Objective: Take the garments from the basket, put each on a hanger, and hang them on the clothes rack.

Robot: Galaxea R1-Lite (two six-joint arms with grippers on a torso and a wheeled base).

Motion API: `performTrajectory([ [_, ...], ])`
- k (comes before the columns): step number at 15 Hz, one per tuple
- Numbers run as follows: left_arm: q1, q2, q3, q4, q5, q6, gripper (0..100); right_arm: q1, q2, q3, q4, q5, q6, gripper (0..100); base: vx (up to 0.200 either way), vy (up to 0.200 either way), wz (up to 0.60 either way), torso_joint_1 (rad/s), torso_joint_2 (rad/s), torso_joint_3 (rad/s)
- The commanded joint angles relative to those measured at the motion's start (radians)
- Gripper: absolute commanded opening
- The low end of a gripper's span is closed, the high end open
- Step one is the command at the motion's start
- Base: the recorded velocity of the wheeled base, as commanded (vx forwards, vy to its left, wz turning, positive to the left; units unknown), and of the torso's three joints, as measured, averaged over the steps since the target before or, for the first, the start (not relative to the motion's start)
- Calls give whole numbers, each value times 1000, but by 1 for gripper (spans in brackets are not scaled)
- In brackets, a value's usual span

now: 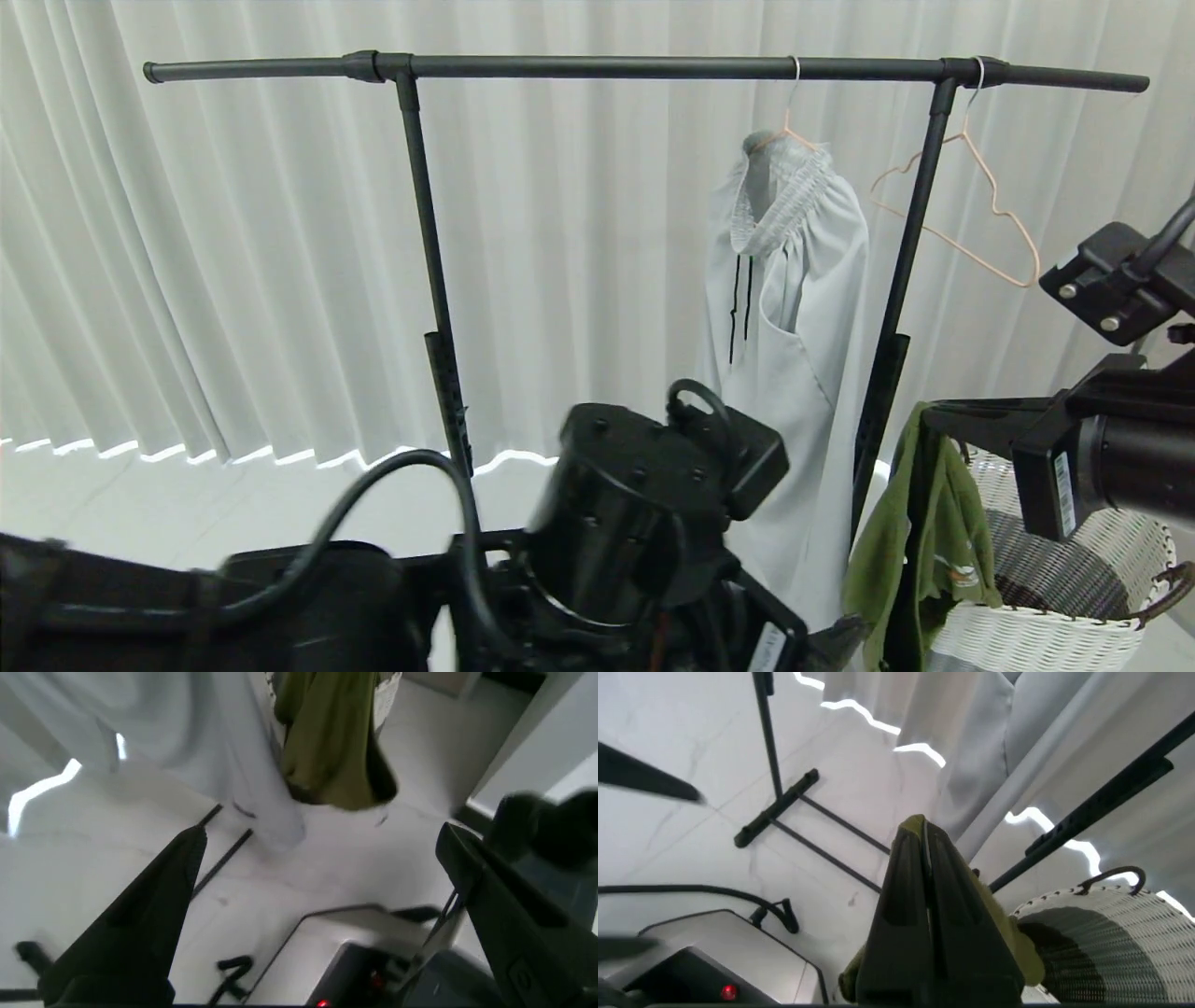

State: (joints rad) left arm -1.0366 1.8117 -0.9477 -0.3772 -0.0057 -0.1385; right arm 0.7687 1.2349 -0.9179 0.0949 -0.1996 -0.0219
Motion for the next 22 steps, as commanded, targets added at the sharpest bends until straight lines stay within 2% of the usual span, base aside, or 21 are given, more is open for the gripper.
performTrajectory([
  [1, -54, 232, -164, 0, 72, -56, 100, 1, -5, 2, 0, 0, 0, 0, 0, 0, 0, 0, 0, 0],
  [6, -53, 344, -275, 0, 84, -69, 100, 15, -3, 4, 0, -1, 4, 0, 0, 0, 0, 0, 0, 0],
  [7, -48, 388, -306, 0, 112, -72, 100, 15, -6, 5, -1, -1, 5, 0, 0, 0, 0, 0, 0, 0],
  [10, -46, 452, -312, 0, 130, -79, 100, 17, -11, 7, 0, -1, 5, 0, 0, 0, 0, 0, 0, 0],
  [13, -46, 505, -332, 0, 150, -121, 100, 21, -22, 13, 0, -1, 7, 0, 0, 0, 0, 0, 0, 0],
  [19, -46, 489, -258, 0, 141, -121, 100, 15, -69, 62, 0, -1, 17, 0, 0, 0, 0, 0, 0, 0],
  [20, -48, 488, -249, 0, 148, -121, 0, 14, -74, 68, 0, -1, 17, 0, 0, 0, 0, 0, 0, 0],
  [22, -53, 471, -226, 0, 151, -119, 0, 14, -77, 73, 0, -1, 23, 0, 0, 0, 0, 0, 0, 0],
])
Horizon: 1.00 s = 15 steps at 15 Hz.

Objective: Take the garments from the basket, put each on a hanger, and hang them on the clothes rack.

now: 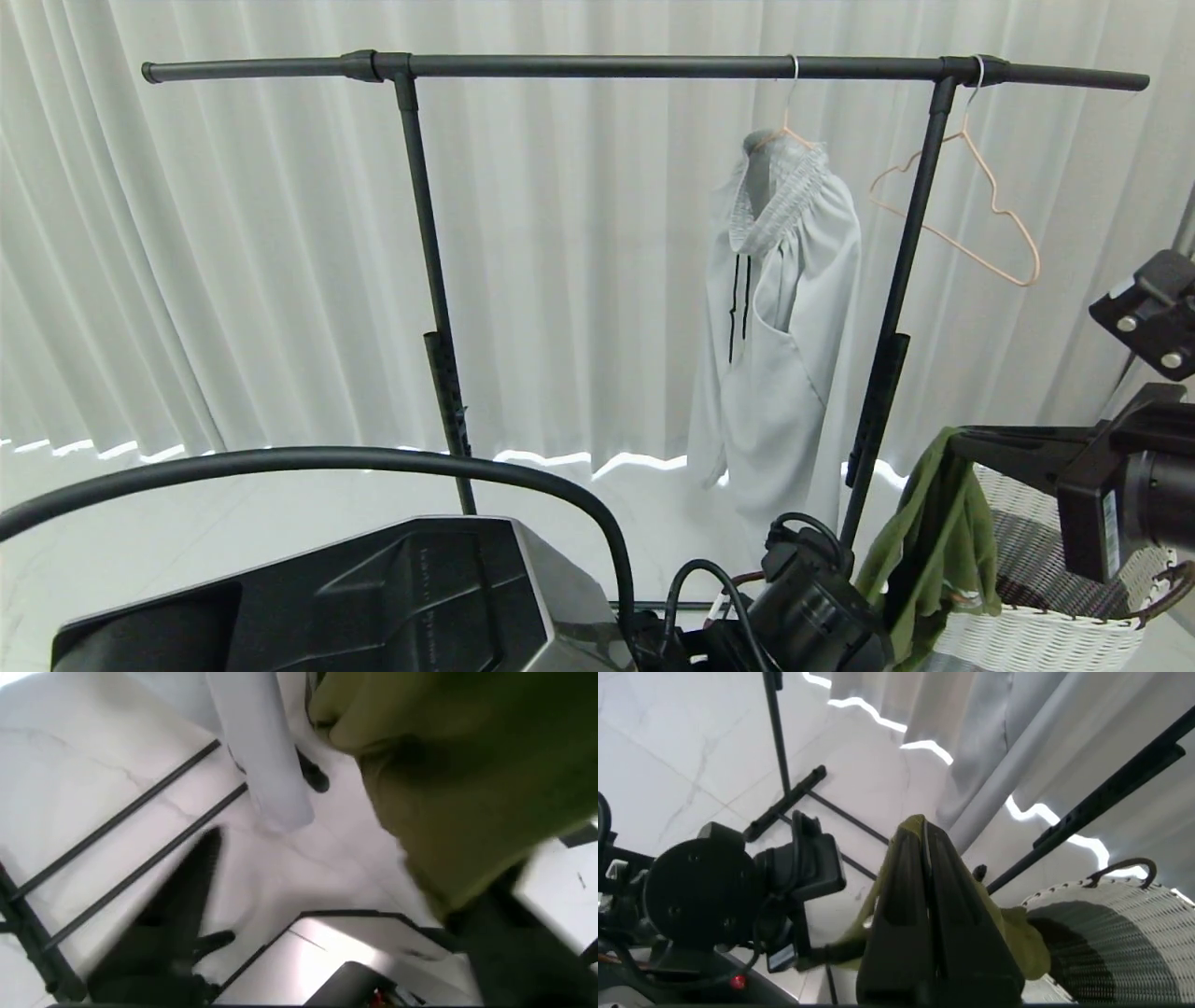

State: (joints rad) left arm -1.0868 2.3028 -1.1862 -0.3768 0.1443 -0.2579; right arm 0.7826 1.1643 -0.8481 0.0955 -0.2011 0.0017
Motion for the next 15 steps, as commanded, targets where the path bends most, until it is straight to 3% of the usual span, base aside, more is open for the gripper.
performTrajectory([
  [1, -24, -71, 92, -1, -5, 2, 0, -9, -1, 4, 0, 0, 18, 0, 0, 0, 0, 0, 0, 0],
  [4, -56, -192, 241, -13, 6, 2, 0, -19, 11, 27, 6, 2, 49, 0, 0, 0, 0, 0, 0, 0],
  [7, -31, -445, 361, 45, 17, 5, 0, 21, 48, 100, -19, 32, 43, 0, 0, 0, 0, 0, 0, 0],
  [9, 47, -640, 338, 248, 15, 8, 0, 29, 115, 96, -145, 34, 38, 0, 0, 0, 0, 0, 0, 0],
  [12, 173, -862, 198, 527, 14, 28, 0, 24, 192, 70, -341, 37, -8, 0, 0, 0, 0, 0, 0, 0],
  [13, 186, -882, 180, 559, 14, 43, 0, 23, 193, 66, -349, 35, -14, 0, 0, 0, 0, 0, 0, 0],
  [14, 255, -939, 117, 659, 14, 144, 0, 21, 187, 47, -350, 31, -20, 0, 0, 0, 0, 0, 0, 0],
  [15, 300, -945, 92, 665, 18, 201, 0, 3, 172, 47, -349, 29, -25, 0, 0, 0, 0, 0, 0, 0],
])
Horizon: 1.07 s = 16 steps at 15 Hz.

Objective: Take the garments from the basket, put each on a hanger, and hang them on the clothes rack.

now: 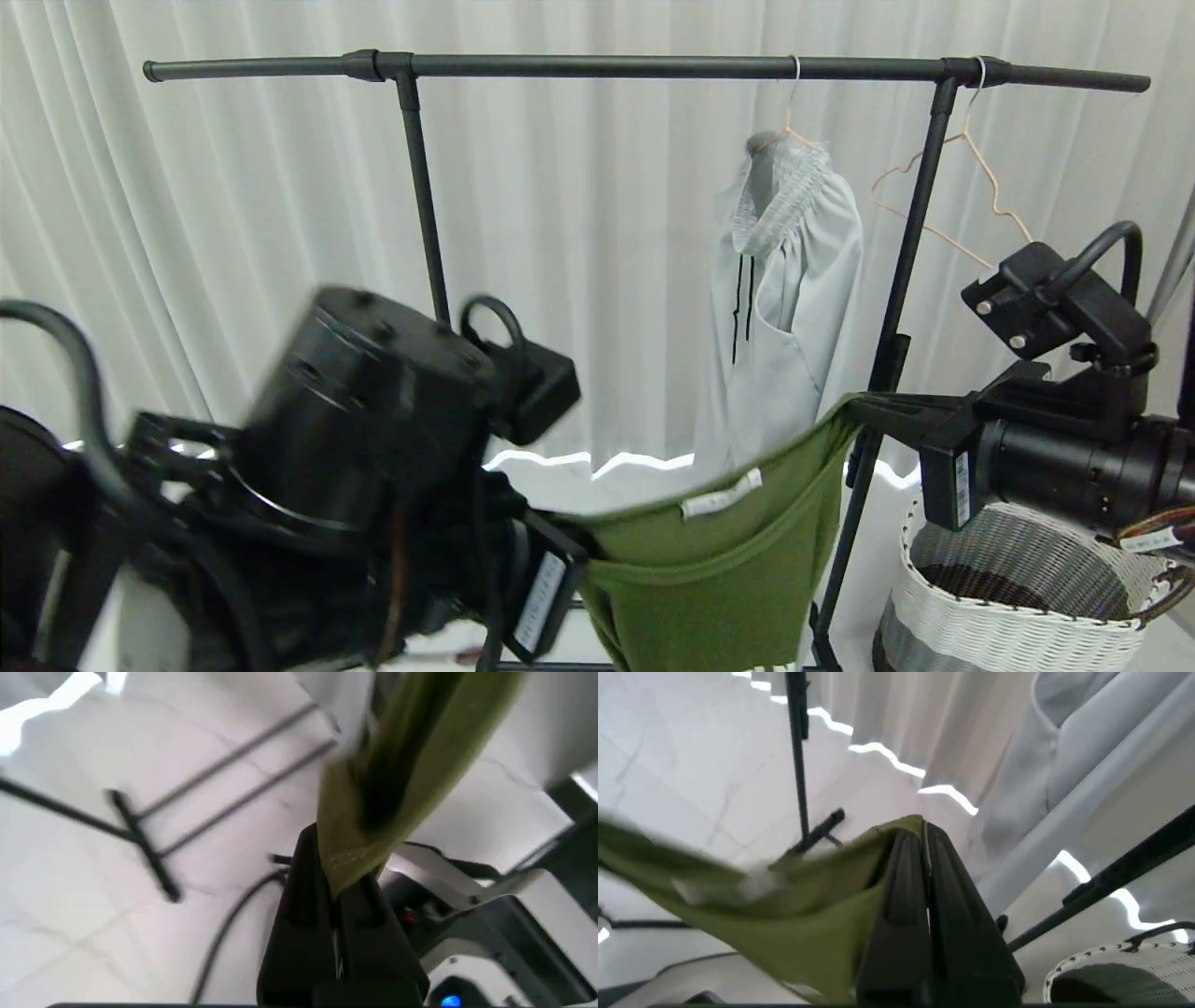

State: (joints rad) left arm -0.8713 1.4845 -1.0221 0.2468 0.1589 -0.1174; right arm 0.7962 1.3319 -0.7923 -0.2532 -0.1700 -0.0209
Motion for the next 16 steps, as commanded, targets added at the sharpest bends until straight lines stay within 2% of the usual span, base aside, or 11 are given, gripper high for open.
performTrajectory([
  [1, 120, -128, -102, 42, 13, 107, 0, -38, -13, -8, 2, -2, -28, 0, 0, 0, 0, 0, 0, 0],
  [2, 132, -128, -127, 42, 27, 136, 0, -57, -19, -13, 2, -2, -44, 0, 0, 0, 0, 0, 0, 0],
  [4, 133, -128, -207, 42, 39, 190, 0, -91, -30, -88, 5, 3, -65, 0, 0, 0, 0, 0, 0, 0],
  [7, 135, -101, -363, 54, 40, 245, 0, -92, 1, -344, 153, 6, -68, 0, 0, 0, 0, 0, 0, 0],
  [9, 135, -95, -447, 131, 40, 252, 0, -92, 26, -490, 236, 6, -82, 0, 0, 0, 0, 0, 0, 0],
  [12, 135, -104, -573, 328, 40, 249, 0, -89, 30, -648, 377, 4, -123, 0, 0, 0, 0, 0, 0, 0],
  [16, 86, -99, -589, 339, 36, 226, 0, -91, -56, -737, 638, 3, -136, 0, 0, 0, 0, 0, 0, 0],
])
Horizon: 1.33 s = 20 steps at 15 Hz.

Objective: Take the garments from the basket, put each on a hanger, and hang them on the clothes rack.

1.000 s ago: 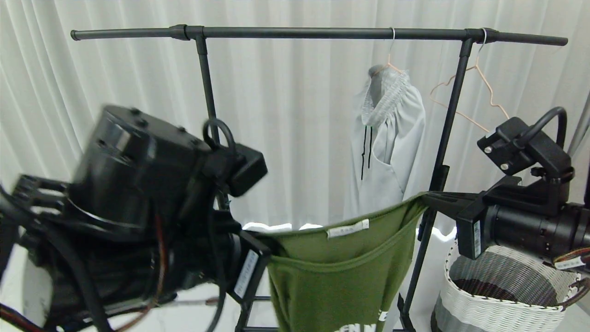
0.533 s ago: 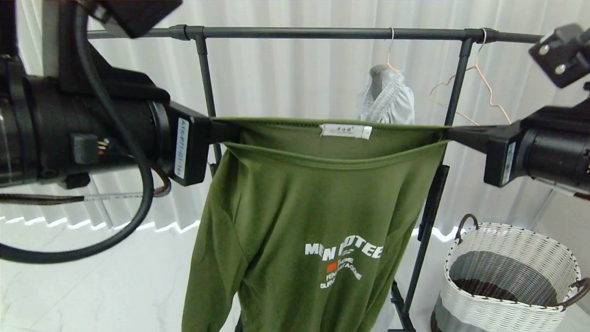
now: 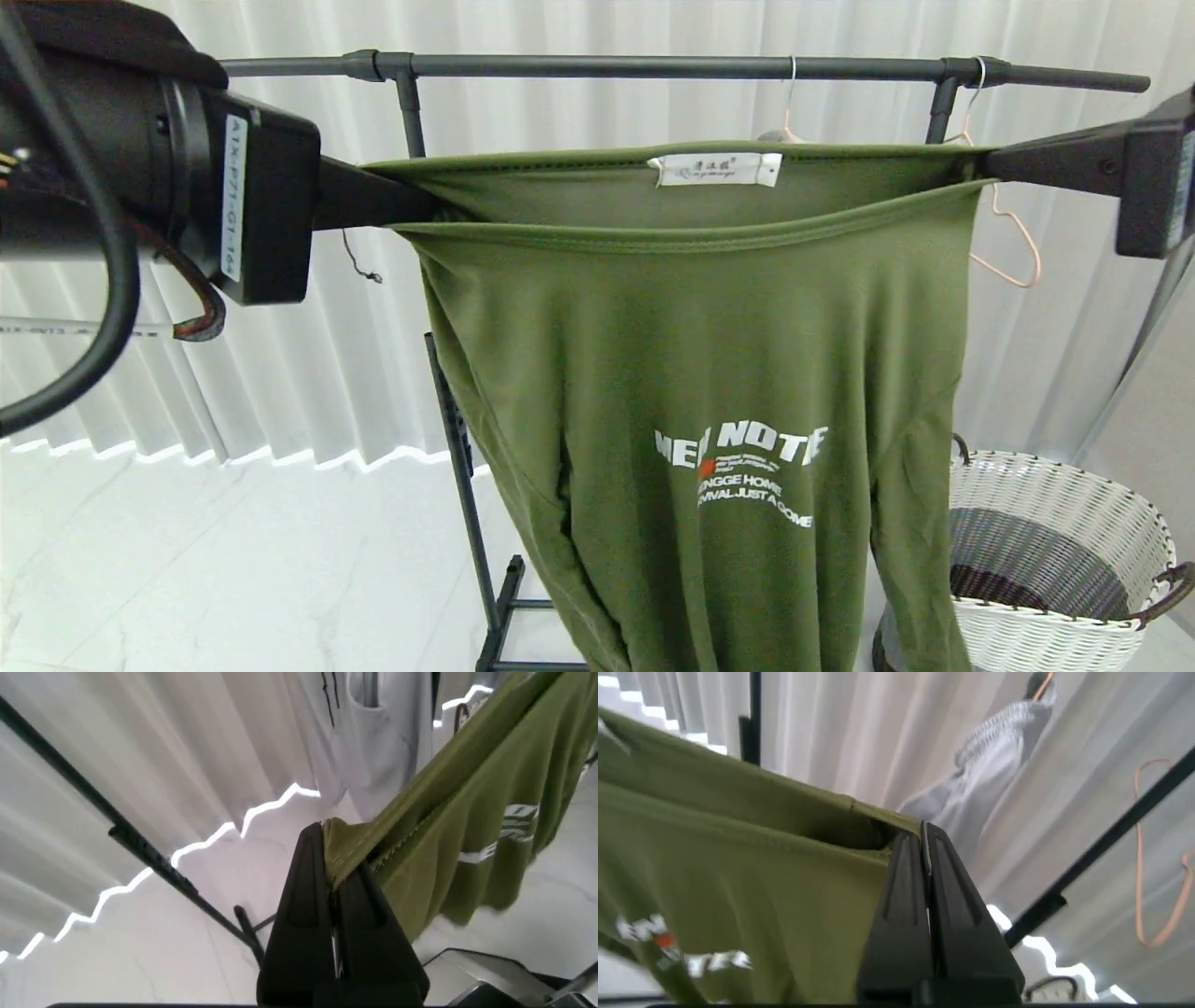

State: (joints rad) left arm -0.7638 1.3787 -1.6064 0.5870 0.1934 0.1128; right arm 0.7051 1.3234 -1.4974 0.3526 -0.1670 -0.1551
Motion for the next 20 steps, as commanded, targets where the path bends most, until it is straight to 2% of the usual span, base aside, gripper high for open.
performTrajectory([
  [1, -42, 13, -3, -23, 1, -21, 0, 2, -79, -43, 103, 4, -1, 0, 0, 0, 0, 0, 0, 0],
  [2, -66, 26, -1, -67, 1, -33, 0, 19, -132, -46, 200, 29, 0, 0, 0, 0, 0, 0, 0, 0],
  [5, -71, 89, -4, -185, 1, -25, 0, 100, -217, -37, 362, 156, 0, 0, 0, 0, 0, 0, 0, 0],
  [7, -71, 118, -6, -234, 3, -22, 0, 172, -237, -12, 388, 218, 3, 0, 0, 0, 0, 0, 0, 0],
  [10, -71, 125, -6, -237, 4, -24, 0, 267, -245, 5, 388, 222, 5, 0, 0, 0, 0, 0, 0, 0],
  [13, -71, 102, -6, -227, 6, -22, 0, 261, -250, 5, 396, 198, 5, 0, 0, 0, 0, 0, 0, 0],
  [15, -68, 69, -10, -125, 6, -22, 0, 232, -245, 6, 405, 110, 2, 0, 0, 0, 0, 0, 0, 0],
  [16, -68, 23, -23, -1, 3, -27, 0, 218, -239, 9, 402, 37, 2, 0, 0, 0, 0, 0, 0, 0],
  [17, -69, -13, -20, 76, -2, -31, 0, 201, -224, 8, 398, -9, 3, 0, 0, 0, 0, 0, 0, 0],
  [18, -74, -43, -6, 111, -6, -44, 0, 177, -205, 9, 370, -26, 5, 0, 0, 0, 0, 0, 0, 0],
  [20, -103, -89, 23, 114, -68, -76, 0, 154, -153, 13, 246, -28, 8, 0, 0, 0, 0, 0, 0, 0],
])
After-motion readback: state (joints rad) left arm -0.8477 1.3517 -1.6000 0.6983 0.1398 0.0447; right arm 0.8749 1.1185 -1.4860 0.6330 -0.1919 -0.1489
